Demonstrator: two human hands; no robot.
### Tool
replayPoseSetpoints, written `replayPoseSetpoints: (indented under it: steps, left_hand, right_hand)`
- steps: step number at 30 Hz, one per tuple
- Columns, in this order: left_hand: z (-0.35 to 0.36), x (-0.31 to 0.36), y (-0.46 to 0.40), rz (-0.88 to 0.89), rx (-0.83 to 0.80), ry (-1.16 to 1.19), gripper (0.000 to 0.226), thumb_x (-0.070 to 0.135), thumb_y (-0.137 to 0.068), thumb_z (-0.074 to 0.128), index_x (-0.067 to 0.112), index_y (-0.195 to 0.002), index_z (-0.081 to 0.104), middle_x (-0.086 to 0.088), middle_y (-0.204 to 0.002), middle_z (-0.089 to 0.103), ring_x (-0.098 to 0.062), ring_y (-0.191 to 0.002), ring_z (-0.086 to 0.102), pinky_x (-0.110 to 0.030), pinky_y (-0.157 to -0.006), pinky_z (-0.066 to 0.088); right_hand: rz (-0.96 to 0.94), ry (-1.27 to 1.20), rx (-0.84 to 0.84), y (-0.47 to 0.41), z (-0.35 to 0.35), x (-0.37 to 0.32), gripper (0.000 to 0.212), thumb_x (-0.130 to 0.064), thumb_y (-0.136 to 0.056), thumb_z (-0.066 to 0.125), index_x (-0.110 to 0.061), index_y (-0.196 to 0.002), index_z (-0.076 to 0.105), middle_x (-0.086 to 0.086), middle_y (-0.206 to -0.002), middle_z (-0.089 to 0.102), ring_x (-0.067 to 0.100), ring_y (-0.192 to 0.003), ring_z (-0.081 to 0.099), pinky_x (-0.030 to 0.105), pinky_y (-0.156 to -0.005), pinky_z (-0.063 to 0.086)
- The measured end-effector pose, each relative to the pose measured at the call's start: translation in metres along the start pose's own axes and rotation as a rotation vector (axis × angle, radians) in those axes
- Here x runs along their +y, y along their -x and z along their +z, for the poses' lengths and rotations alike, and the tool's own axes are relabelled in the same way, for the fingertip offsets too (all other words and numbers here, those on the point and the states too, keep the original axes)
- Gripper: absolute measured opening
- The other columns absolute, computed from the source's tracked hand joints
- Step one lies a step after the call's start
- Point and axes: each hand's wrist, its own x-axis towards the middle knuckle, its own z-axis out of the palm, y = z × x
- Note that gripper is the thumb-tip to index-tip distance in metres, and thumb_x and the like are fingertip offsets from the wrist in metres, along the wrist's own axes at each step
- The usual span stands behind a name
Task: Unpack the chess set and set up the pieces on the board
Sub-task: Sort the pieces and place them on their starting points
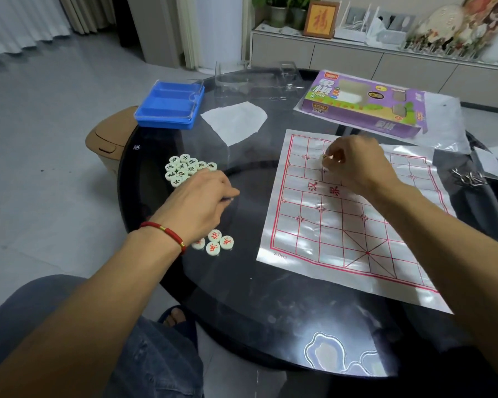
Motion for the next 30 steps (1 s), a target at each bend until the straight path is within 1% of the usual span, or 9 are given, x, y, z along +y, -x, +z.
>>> replayPoseSetpoints:
  steps: [2,6,9,13,18,22,25,28,30]
  left_hand:
    - [-0.002,-0.001,0.002,-0.021,0.023,0.027,0.018,0.012,-0.094,0.064,0.011,-0.106,0.077,-0.002,-0.101,0.068,-0.024,-0.101,0.060,-0.040,-0.088,0.049]
    - [-0.007,0.002,0.005,-0.114,0.040,0.050,0.011,0.011,-0.091,0.067,0.002,-0.093,0.073,-0.008,-0.088,0.069,-0.023,-0.086,0.062,-0.039,-0.079,0.051]
    - [-0.009,0.009,0.005,-0.156,0.104,0.121,0.013,0.012,-0.091,0.069,0.016,-0.102,0.076,0.004,-0.090,0.066,-0.008,-0.078,0.057,-0.019,-0.071,0.046]
    - [-0.014,0.026,-0.002,-0.179,0.165,0.269,0.023,0.015,-0.090,0.072,0.025,-0.111,0.073,0.015,-0.089,0.062,0.003,-0.077,0.057,-0.008,-0.069,0.044]
    - [-0.019,0.030,-0.004,-0.156,0.050,0.270,0.025,0.016,-0.090,0.072,0.027,-0.112,0.074,0.015,-0.094,0.064,-0.002,-0.081,0.060,-0.008,-0.068,0.041]
    - [-0.034,0.017,0.018,-0.081,-0.116,0.217,0.023,0.024,-0.087,0.076,0.032,-0.108,0.076,0.019,-0.090,0.064,0.003,-0.081,0.060,-0.013,-0.070,0.048]
    - [-0.039,0.011,0.036,-0.096,-0.157,0.212,0.024,0.028,-0.084,0.078,0.036,-0.107,0.075,0.018,-0.094,0.064,0.003,-0.084,0.060,-0.016,-0.072,0.050]
    - [-0.040,0.009,0.043,-0.105,-0.146,0.178,0.025,0.031,-0.083,0.078,0.035,-0.108,0.075,0.017,-0.093,0.063,0.001,-0.084,0.059,-0.012,-0.070,0.044]
    - [-0.040,0.007,0.045,-0.127,-0.113,0.127,0.024,0.029,-0.084,0.078,0.033,-0.108,0.076,0.017,-0.092,0.062,-0.001,-0.082,0.058,-0.011,-0.069,0.041]
  right_hand:
    - [-0.025,0.051,-0.026,-0.002,0.005,0.003,0.021,-0.020,-0.094,0.069,-0.006,-0.109,0.075,0.015,-0.105,0.073,0.030,-0.089,0.065,0.031,-0.077,0.049]
    - [-0.076,0.109,-0.036,-0.004,0.008,0.000,0.026,-0.023,-0.093,0.072,-0.004,-0.110,0.074,0.019,-0.106,0.071,0.035,-0.093,0.064,0.044,-0.084,0.056]
    - [-0.086,0.101,0.003,-0.005,-0.004,0.000,0.024,-0.018,-0.094,0.069,-0.003,-0.112,0.074,0.018,-0.108,0.073,0.035,-0.093,0.068,0.048,-0.084,0.058]
    - [-0.066,0.048,0.092,0.002,-0.031,0.009,0.020,-0.004,-0.096,0.059,-0.002,-0.107,0.076,0.016,-0.106,0.075,0.034,-0.090,0.069,0.037,-0.078,0.056]
    - [-0.068,0.040,-0.069,0.030,-0.040,0.019,0.024,-0.006,-0.096,0.062,-0.007,-0.116,0.074,0.012,-0.117,0.073,0.029,-0.098,0.070,0.037,-0.085,0.058]
    - [-0.214,-0.003,-0.127,0.048,-0.040,-0.014,0.024,-0.008,-0.095,0.064,-0.012,-0.116,0.074,0.007,-0.119,0.073,0.021,-0.096,0.070,0.029,-0.079,0.054]
    - [-0.368,-0.077,-0.164,0.065,-0.042,-0.052,0.023,-0.014,-0.095,0.066,-0.018,-0.116,0.074,0.002,-0.114,0.073,0.014,-0.089,0.069,0.024,-0.077,0.057]
    - [-0.545,-0.135,-0.224,0.089,-0.032,-0.091,0.021,-0.029,-0.096,0.066,-0.022,-0.114,0.073,-0.003,-0.109,0.070,0.010,-0.088,0.063,0.027,-0.076,0.057]
    - [-0.660,-0.121,-0.220,0.100,-0.019,-0.114,0.023,-0.036,-0.094,0.067,-0.022,-0.111,0.072,-0.002,-0.103,0.067,0.015,-0.091,0.060,0.031,-0.073,0.051]
